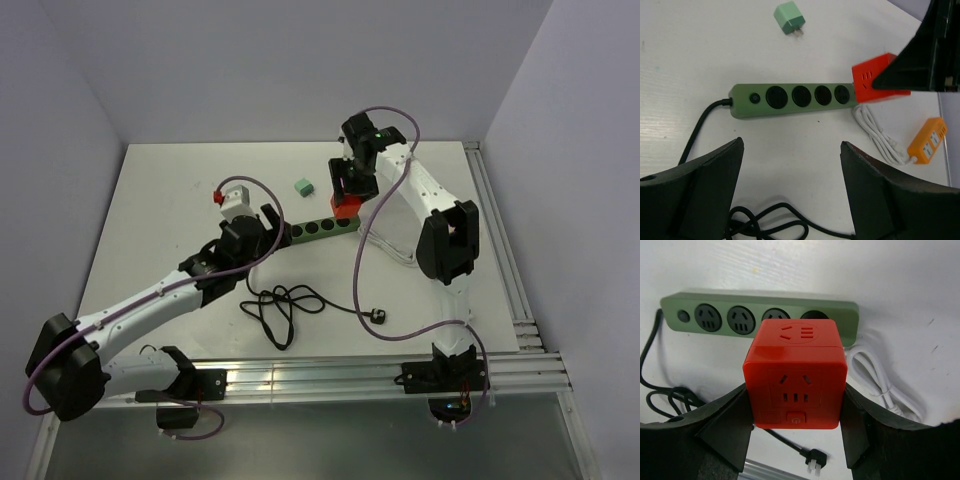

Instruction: Insert the plug

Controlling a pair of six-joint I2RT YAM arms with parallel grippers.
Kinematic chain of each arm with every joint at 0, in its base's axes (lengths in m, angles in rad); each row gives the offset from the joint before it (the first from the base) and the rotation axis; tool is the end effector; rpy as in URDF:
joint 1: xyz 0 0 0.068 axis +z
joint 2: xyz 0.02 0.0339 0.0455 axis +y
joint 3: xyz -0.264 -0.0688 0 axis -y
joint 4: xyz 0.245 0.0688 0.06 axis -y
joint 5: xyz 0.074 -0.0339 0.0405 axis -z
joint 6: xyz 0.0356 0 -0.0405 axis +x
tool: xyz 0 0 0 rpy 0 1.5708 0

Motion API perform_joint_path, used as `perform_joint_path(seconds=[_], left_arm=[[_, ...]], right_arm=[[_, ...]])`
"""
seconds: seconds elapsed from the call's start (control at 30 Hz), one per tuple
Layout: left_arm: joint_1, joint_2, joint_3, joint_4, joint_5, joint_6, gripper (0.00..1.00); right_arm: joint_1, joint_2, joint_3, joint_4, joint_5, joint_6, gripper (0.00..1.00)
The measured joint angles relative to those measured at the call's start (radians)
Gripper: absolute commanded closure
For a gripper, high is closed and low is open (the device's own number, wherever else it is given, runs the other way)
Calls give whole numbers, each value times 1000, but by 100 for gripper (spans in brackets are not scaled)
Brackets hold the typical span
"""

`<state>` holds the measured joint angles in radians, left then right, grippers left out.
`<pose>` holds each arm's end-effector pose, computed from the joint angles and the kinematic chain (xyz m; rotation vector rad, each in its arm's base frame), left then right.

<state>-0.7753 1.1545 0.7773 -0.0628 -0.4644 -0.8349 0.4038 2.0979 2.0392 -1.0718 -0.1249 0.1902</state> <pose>0.1960 -0.1698 0.2754 -0.3570 1.9763 -0.5830 0.4098 0.1799 0.2883 -0.3298 2.7168 0.3428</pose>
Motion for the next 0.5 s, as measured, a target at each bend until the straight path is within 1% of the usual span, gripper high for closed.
perform_joint_path(seconds=[0.17,0.5], left_arm=[[58,67,22,-2,29,-2,16],[81,149,22,16,68,-2,16]], right_arm=[[-16,53,3,-40,-16,-1,100],[-20,56,4,-53,-13,-2,100]])
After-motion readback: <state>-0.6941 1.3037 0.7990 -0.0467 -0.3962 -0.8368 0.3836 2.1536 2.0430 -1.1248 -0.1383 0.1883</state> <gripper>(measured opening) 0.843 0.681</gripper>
